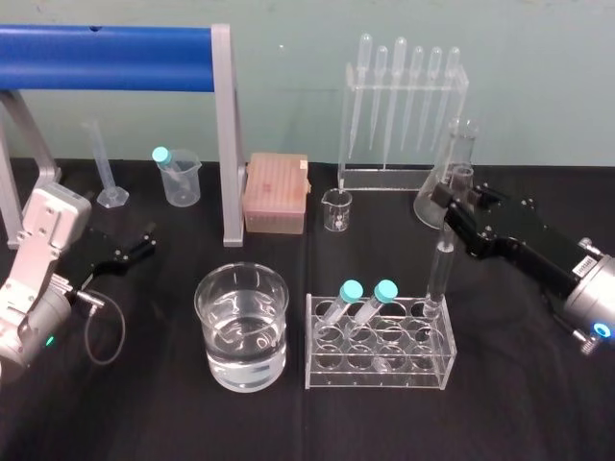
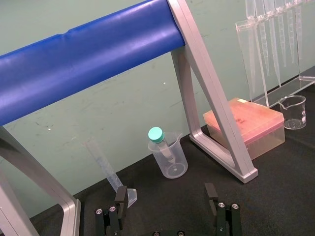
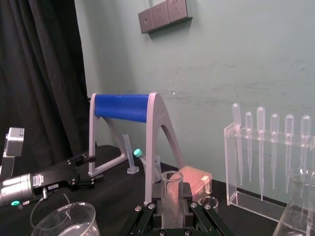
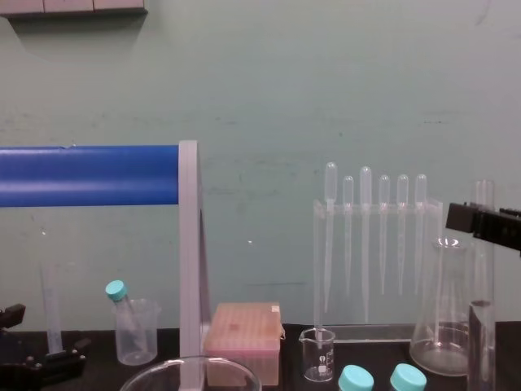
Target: Hold the test tube with one hand and immerse one end into the beaker, then return it to the test tube rack.
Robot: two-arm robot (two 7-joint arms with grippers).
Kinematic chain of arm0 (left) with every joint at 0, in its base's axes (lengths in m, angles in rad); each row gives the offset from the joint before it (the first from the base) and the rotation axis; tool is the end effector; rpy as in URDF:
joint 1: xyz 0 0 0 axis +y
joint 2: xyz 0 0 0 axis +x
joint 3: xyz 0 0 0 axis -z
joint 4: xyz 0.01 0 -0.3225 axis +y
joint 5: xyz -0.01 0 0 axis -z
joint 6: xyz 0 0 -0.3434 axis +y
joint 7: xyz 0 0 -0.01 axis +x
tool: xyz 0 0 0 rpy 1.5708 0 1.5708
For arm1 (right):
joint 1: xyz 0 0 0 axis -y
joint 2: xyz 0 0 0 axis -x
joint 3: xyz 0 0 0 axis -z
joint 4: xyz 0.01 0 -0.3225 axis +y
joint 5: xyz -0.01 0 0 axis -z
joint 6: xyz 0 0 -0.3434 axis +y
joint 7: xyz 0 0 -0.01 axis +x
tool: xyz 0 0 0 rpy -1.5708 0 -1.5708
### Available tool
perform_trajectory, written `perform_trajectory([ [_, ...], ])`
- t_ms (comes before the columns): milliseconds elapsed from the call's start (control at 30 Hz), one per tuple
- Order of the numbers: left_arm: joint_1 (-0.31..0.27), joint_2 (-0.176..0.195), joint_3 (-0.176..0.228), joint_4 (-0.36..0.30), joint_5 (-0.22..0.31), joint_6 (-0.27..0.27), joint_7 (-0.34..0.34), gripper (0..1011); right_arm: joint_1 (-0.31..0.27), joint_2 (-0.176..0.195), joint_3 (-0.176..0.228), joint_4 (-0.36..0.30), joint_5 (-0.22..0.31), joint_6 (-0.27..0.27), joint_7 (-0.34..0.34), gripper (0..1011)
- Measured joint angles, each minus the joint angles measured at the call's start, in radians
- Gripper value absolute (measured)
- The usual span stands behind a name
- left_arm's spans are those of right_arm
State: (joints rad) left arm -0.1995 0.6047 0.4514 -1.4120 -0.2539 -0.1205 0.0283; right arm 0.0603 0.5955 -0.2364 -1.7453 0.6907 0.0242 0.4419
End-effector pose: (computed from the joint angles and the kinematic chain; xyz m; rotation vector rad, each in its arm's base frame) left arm 0.3961 0.0920 -0.3351 0.3045 -0.2850 1.2480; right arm 0.3655 -0.0822 -0.2503 0.1073 0.0274 -0.8302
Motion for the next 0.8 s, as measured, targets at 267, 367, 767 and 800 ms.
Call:
perform_trajectory([
  [267, 0.0, 0.0, 0.0, 0.0, 0.0, 0.0, 0.0, 1000, 0.031, -0.002, -0.024, 0.041, -0.007, -0.007, 0.025, 228],
  [367, 0.0, 0.0, 0.0, 0.0, 0.0, 0.0, 0.0, 1000, 0.044, -0.006, -0.033, 0.057, -0.01, -0.012, 0.034, 228],
  [767, 0.0, 0.0, 0.0, 0.0, 0.0, 0.0, 0.0, 1000, 0.082, -0.014, -0.078, 0.109, -0.023, -0.003, 0.06, 228],
  [800, 0.0, 0.0, 0.0, 0.0, 0.0, 0.0, 0.0, 1000, 0.084, -0.013, -0.081, 0.111, -0.025, -0.001, 0.06, 228],
])
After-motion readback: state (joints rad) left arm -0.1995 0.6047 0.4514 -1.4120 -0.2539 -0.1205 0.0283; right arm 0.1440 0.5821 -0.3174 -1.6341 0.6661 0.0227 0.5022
